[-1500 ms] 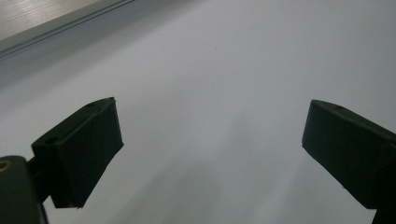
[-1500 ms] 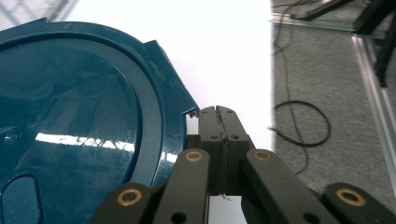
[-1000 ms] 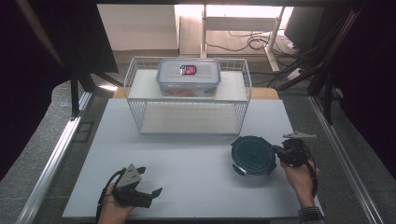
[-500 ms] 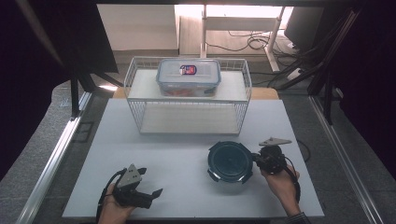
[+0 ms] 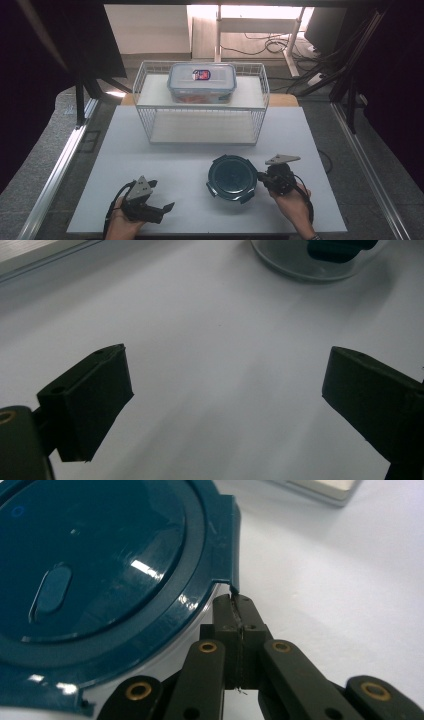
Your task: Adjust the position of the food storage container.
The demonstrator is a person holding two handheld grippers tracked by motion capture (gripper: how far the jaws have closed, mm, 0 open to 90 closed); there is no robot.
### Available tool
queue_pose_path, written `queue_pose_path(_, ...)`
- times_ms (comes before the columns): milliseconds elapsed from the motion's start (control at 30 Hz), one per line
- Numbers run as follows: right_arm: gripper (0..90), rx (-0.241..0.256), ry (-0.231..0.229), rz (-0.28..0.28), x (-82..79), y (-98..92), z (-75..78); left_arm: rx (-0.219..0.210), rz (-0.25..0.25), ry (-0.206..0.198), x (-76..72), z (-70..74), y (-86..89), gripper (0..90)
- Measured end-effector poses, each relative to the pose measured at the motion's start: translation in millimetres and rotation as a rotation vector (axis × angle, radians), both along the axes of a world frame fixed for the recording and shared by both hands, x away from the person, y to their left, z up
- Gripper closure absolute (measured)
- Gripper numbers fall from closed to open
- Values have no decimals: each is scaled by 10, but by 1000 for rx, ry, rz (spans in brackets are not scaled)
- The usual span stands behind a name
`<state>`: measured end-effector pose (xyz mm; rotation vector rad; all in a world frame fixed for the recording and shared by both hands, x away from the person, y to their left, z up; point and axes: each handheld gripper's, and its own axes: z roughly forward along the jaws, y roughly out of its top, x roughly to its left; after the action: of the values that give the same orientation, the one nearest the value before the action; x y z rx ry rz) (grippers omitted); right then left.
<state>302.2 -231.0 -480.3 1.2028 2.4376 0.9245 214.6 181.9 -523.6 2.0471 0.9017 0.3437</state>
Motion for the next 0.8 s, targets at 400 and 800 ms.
queue_pose_path(400,895,-53,60,179,-256,429,-119,-13,3,30,10,6,-1,56)
queue_pose_path(800,894,8,102,265,-319,652,-169,19,20,42,20,4,-56,59)
